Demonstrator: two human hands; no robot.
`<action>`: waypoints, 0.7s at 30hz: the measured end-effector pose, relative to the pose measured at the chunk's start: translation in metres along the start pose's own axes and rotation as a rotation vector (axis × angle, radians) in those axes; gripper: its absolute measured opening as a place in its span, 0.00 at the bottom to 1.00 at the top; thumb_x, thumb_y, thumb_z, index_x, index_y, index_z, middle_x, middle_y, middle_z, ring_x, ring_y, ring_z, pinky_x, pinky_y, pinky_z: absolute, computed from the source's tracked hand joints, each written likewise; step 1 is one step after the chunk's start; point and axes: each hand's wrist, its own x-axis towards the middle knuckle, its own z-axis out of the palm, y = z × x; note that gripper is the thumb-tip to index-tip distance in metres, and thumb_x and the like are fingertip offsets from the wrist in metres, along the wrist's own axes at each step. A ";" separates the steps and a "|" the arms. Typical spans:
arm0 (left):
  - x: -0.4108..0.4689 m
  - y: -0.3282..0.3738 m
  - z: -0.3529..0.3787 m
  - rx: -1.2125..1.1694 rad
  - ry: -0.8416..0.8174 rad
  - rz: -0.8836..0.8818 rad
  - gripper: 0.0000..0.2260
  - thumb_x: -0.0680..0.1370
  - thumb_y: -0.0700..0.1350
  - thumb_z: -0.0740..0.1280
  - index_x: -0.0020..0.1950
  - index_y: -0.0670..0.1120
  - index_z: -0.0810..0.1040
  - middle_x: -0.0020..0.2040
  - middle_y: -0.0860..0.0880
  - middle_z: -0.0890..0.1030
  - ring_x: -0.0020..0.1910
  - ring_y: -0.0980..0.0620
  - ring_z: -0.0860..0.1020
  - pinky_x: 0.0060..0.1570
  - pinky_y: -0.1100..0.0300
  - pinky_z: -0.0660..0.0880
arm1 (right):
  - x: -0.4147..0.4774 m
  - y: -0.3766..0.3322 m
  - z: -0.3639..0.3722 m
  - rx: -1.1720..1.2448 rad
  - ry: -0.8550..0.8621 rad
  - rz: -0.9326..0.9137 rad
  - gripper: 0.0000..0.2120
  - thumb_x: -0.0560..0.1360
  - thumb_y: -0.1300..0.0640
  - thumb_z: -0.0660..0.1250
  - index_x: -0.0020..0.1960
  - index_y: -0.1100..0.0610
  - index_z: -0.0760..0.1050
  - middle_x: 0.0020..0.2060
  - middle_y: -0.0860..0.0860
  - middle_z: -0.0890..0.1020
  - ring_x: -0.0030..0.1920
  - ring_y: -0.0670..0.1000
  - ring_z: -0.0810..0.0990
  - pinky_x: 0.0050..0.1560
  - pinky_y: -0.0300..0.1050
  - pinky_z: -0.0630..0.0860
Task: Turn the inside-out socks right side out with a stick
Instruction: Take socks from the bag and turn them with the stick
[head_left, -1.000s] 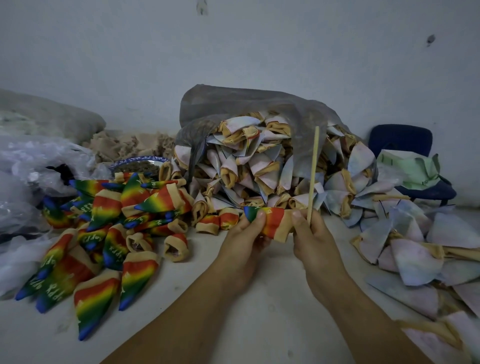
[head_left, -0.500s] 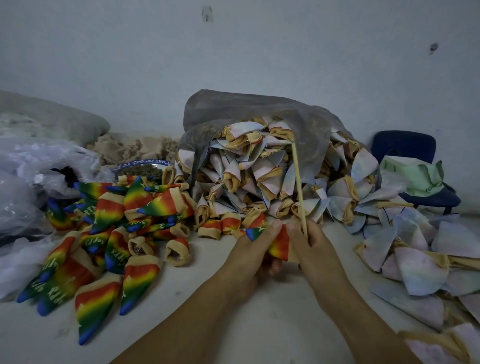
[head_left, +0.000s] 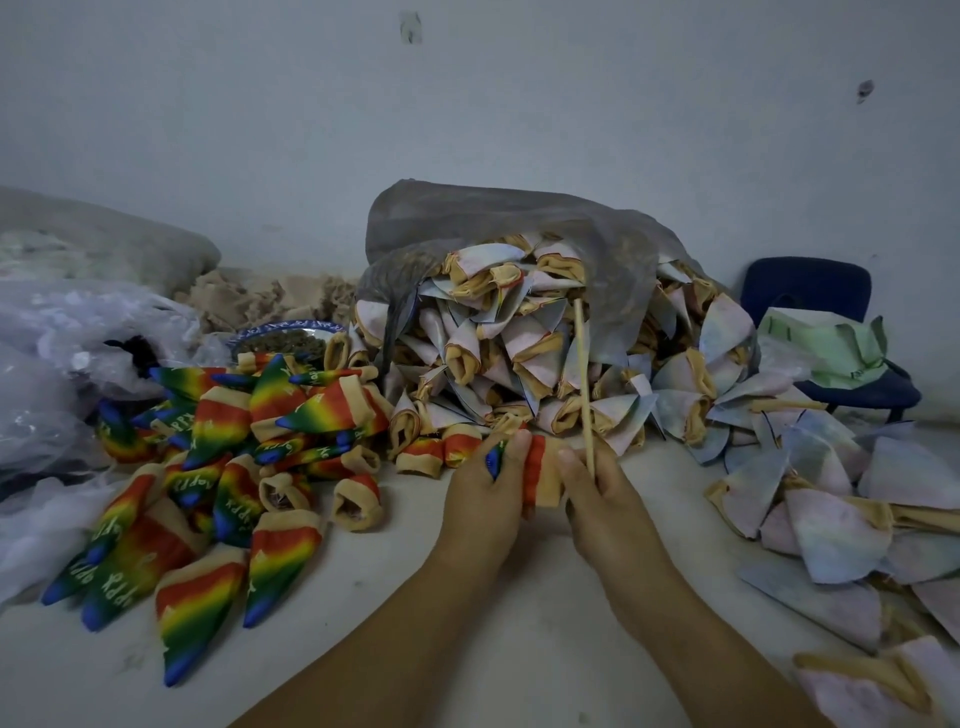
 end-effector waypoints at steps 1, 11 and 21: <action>0.000 0.000 -0.001 0.003 0.008 0.011 0.14 0.82 0.57 0.59 0.41 0.55 0.78 0.28 0.60 0.78 0.30 0.64 0.76 0.32 0.72 0.70 | -0.002 0.001 0.000 -0.024 -0.032 0.021 0.18 0.67 0.31 0.59 0.40 0.44 0.74 0.27 0.39 0.77 0.27 0.37 0.74 0.28 0.29 0.68; 0.003 -0.003 0.000 -0.038 0.026 -0.080 0.24 0.72 0.69 0.58 0.32 0.50 0.76 0.23 0.52 0.76 0.24 0.60 0.76 0.25 0.70 0.70 | -0.002 0.000 -0.007 -0.235 -0.108 0.007 0.27 0.66 0.29 0.57 0.46 0.51 0.76 0.36 0.51 0.79 0.37 0.50 0.77 0.39 0.39 0.72; 0.008 0.000 -0.004 -0.199 -0.011 -0.317 0.32 0.79 0.67 0.55 0.23 0.51 0.78 0.23 0.49 0.74 0.21 0.55 0.71 0.28 0.62 0.68 | -0.006 -0.008 -0.003 0.068 -0.174 0.116 0.20 0.74 0.37 0.59 0.27 0.44 0.73 0.22 0.43 0.66 0.22 0.43 0.59 0.22 0.35 0.58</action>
